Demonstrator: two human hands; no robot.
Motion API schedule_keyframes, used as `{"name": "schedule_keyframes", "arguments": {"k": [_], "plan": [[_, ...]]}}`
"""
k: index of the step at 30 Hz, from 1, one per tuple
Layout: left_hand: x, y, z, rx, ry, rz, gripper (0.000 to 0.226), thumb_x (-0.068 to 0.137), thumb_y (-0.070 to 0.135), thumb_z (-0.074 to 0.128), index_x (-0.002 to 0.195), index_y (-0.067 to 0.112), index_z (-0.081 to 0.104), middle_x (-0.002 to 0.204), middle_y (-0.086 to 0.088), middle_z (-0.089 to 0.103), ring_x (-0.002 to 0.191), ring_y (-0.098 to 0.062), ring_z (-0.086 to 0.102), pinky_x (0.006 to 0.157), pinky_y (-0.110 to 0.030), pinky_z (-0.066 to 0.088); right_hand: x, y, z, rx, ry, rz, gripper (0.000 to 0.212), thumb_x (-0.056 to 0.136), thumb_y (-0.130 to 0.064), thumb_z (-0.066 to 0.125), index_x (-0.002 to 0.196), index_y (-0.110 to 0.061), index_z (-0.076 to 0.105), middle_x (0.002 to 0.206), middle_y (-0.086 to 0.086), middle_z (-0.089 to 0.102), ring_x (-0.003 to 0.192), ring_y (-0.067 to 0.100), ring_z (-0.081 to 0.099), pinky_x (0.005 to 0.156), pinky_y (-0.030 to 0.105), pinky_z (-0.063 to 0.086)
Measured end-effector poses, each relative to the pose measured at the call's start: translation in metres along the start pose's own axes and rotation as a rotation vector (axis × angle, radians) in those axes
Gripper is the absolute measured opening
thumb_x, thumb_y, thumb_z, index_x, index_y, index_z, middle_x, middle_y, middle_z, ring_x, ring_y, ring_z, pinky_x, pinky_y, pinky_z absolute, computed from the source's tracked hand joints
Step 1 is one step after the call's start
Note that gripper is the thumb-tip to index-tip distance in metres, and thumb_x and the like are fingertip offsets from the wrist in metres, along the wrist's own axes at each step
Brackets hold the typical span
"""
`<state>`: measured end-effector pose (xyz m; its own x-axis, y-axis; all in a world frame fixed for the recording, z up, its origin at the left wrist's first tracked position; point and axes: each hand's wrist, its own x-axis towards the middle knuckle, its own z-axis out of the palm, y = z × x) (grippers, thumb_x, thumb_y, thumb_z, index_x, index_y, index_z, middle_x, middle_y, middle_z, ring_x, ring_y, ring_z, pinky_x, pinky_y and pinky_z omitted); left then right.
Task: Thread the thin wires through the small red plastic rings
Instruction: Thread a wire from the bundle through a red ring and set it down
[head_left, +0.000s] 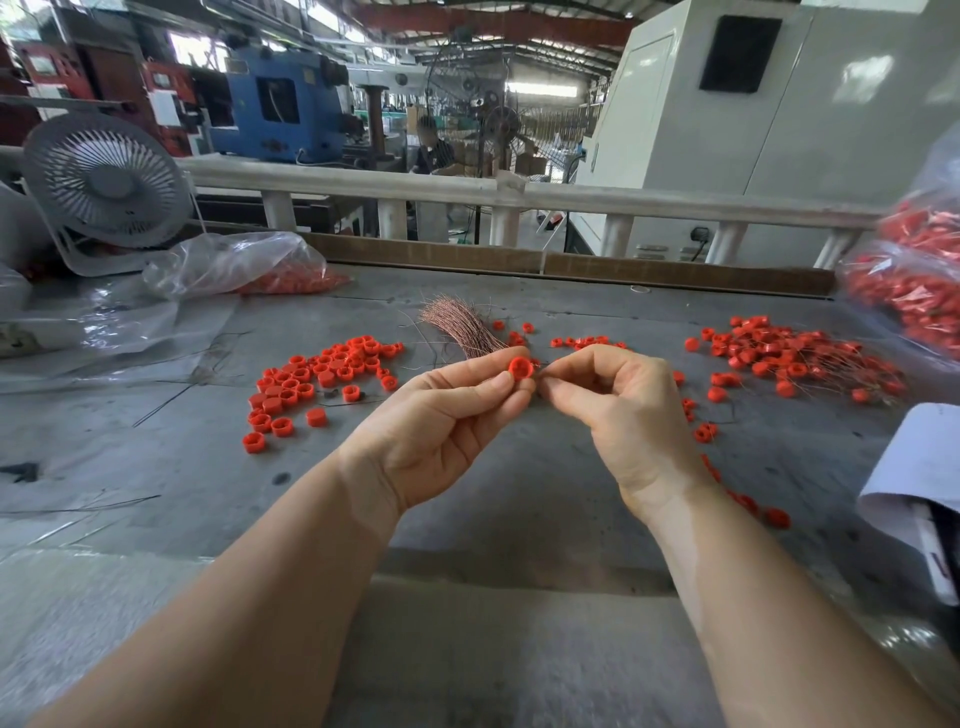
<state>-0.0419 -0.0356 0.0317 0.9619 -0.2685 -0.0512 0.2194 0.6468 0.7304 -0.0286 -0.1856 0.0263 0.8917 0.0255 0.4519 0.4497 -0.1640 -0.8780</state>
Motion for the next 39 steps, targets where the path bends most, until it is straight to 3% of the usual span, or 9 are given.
{"name": "schedule_keyframes", "arguments": {"k": [12, 39], "plan": [[0.0013, -0.0014, 0.0012, -0.005, -0.015, 0.032, 0.025, 0.064, -0.007, 0.054, 0.074, 0.002, 0.075, 0.076, -0.009, 0.072, 0.071, -0.012, 0.070, 0.063, -0.017, 0.055, 0.0006, 0.0003, 0.0005, 0.101, -0.074, 0.066, 0.015, 0.076, -0.007, 0.072, 0.066, -0.017, 0.070, 0.053, -0.012, 0.061, 0.049, -0.005, 0.049, 0.051, 0.006, 0.036], [0.0007, 0.0000, 0.0020, -0.051, 0.007, 0.015, 0.025, 0.065, -0.006, 0.054, 0.078, 0.000, 0.075, 0.077, -0.012, 0.071, 0.071, -0.014, 0.070, 0.063, -0.018, 0.056, 0.0011, 0.0016, 0.0007, 0.131, -0.084, 0.090, 0.017, 0.076, -0.007, 0.072, 0.066, -0.020, 0.072, 0.059, -0.008, 0.065, 0.055, -0.004, 0.053, 0.055, 0.008, 0.039]]}}
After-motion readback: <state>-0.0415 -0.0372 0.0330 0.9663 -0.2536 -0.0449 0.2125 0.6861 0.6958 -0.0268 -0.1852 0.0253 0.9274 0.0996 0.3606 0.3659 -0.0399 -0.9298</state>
